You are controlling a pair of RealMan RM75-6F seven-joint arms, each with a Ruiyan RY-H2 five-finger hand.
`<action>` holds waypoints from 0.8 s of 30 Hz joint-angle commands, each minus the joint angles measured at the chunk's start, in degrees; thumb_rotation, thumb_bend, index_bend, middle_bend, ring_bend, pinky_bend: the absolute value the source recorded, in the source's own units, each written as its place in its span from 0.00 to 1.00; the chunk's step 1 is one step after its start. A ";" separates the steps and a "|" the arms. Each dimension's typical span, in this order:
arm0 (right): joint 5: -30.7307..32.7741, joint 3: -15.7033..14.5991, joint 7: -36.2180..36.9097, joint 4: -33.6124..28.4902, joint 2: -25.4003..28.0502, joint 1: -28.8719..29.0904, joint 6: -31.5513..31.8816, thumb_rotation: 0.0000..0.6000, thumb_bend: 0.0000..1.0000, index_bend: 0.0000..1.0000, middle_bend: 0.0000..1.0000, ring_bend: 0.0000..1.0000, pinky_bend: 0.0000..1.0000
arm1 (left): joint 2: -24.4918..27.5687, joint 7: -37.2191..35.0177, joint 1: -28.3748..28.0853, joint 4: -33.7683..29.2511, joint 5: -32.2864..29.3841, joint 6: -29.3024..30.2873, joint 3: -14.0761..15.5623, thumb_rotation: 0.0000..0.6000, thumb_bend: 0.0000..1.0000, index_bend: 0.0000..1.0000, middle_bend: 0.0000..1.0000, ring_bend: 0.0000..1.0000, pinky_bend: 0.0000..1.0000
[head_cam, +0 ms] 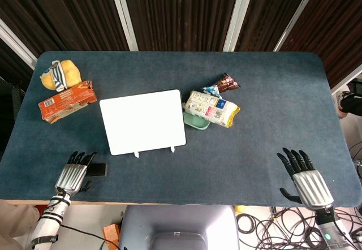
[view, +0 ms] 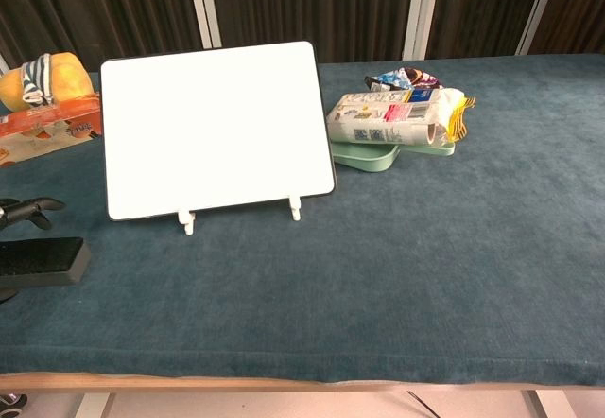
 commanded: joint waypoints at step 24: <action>0.42 0.18 -0.58 -0.10 -0.42 0.36 -0.50 1.00 0.16 0.00 0.00 0.00 0.00 | -5.44 -2.10 -0.43 6.70 2.28 8.07 -0.75 1.00 0.43 0.72 0.77 0.49 0.22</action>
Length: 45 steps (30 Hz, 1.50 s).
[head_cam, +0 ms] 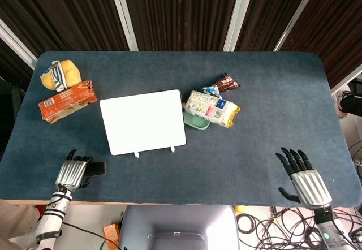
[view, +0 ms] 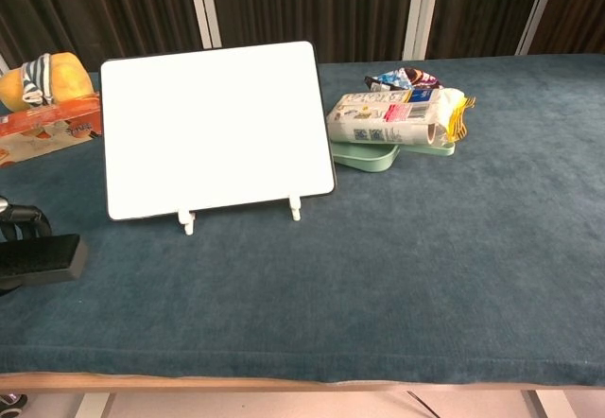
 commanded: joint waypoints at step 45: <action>-0.05 -0.11 2.44 0.28 1.09 0.15 0.09 1.00 0.16 0.00 0.00 0.00 0.00 | -39.93 -10.26 -21.26 57.43 13.52 18.92 -15.63 1.00 0.38 0.65 0.78 0.58 0.48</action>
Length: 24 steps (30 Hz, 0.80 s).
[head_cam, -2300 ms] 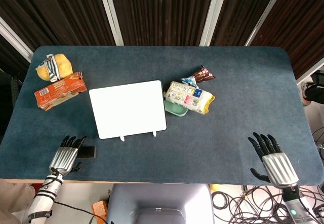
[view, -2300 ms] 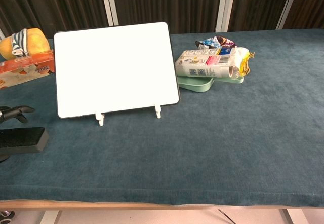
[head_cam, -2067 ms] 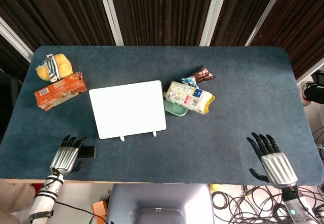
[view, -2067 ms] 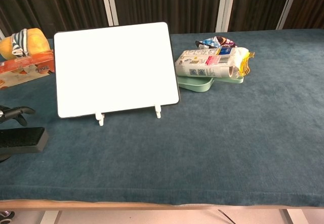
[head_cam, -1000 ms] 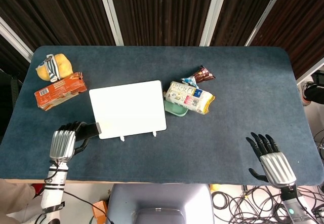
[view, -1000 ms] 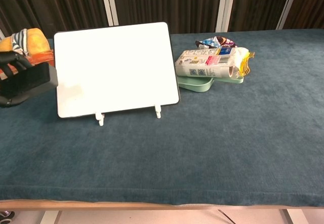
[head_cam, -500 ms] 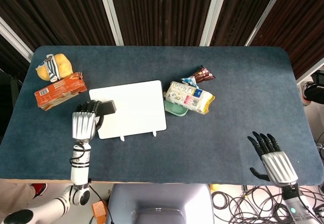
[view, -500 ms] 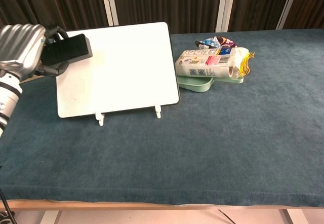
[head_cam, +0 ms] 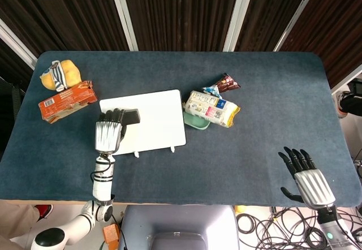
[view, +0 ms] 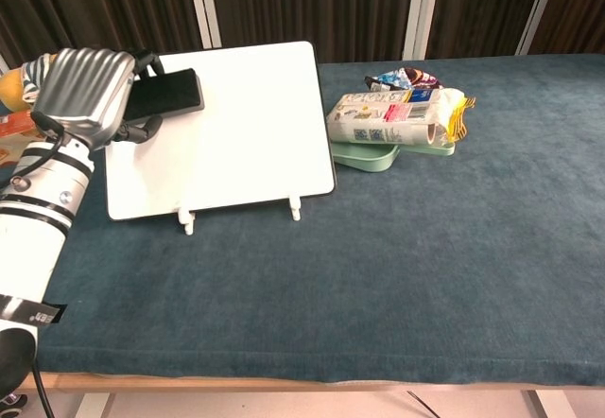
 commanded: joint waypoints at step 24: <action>-0.42 -0.08 0.35 0.03 0.20 -0.28 0.66 1.00 0.16 0.00 0.00 0.00 0.00 | -0.15 1.47 -0.61 0.39 -2.10 -0.55 1.36 0.84 0.23 0.38 0.56 0.36 0.33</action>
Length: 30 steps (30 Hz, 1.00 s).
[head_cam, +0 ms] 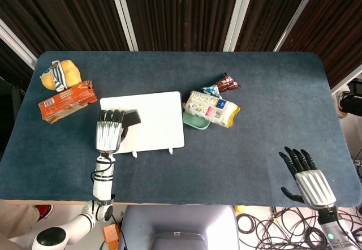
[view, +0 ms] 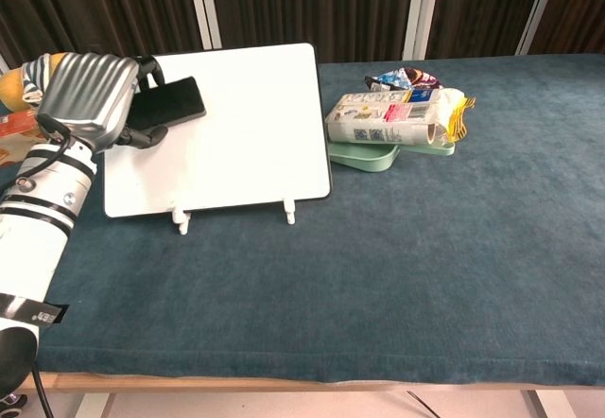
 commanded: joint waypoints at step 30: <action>-0.64 -0.12 0.07 0.24 0.07 -0.60 1.12 1.00 0.16 0.00 0.00 0.00 0.00 | 20.37 5.34 14.54 -37.43 7.17 14.19 11.28 0.59 0.20 0.09 0.20 0.05 0.15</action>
